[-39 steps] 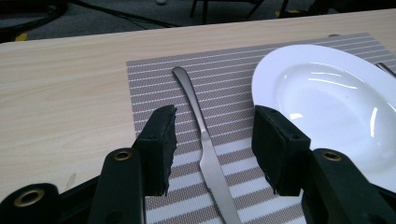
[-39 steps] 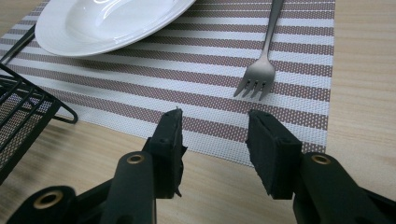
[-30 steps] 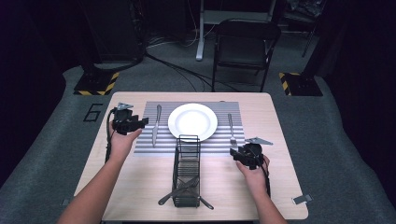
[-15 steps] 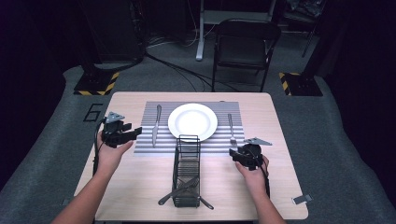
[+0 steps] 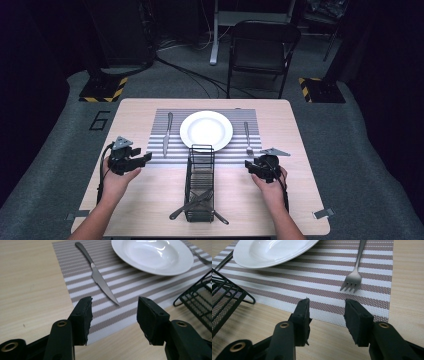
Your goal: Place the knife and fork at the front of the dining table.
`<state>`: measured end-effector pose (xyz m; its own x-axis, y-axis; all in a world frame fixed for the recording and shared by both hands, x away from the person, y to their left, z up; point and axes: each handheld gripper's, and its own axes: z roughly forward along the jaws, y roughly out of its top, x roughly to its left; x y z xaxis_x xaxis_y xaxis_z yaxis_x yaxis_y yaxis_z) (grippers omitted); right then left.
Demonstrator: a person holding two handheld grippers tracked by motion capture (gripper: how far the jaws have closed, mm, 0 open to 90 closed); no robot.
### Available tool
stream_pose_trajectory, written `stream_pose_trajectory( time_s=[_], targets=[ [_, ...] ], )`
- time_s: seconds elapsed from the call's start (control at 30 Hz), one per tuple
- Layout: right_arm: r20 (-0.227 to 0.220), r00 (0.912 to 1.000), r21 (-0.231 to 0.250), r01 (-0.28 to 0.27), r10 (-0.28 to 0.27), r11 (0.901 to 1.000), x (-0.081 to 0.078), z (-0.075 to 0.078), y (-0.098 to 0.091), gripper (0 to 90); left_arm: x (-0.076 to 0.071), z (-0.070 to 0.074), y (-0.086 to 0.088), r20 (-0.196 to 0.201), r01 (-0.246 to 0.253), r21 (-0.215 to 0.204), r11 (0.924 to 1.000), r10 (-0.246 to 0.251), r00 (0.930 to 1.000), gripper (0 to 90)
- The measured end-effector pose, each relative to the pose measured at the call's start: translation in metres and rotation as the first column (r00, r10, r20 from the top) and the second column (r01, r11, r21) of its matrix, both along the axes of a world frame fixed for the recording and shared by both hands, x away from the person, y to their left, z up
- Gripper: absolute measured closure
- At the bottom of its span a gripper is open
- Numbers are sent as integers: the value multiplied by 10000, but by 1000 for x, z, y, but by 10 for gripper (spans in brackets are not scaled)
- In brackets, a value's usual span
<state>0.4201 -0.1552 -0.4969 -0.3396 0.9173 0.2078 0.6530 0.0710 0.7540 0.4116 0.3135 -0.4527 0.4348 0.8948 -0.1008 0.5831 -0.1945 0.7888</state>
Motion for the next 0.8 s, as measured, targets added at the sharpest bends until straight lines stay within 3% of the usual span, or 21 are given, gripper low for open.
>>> stream_pose_trajectory(
  time_s=[0.23, 0.4, 0.53, 0.67, 0.8],
  targets=[
    [-29, 9998, -82, -201, 201, 9998, 1, -4, 1, 555, -11, -25, 5, -229, 13, 89, 10000, -11, 9997, 454],
    [-51, 9998, -122, -211, 210, 9997, 1, -5, 2, 555, -18, -35, 11, -268, 111, 116, 9999, -108, 9996, 452],
    [-74, 9997, -190, -250, 249, 9995, 1, -6, 3, 554, -22, -43, 15, -68, 57, 173, 9998, -56, 10000, 449],
    [-74, 9995, -317, -308, 305, 9990, 1, -7, 6, 552, -24, -50, 22, -90, -96, -46, 9999, 95, 9999, 445],
    [-121, 9989, -427, -452, 447, 9981, 1, -8, 6, 548, -24, -57, 28, -145, -255, 197, 9995, 258, 9996, 442]
  ],
)
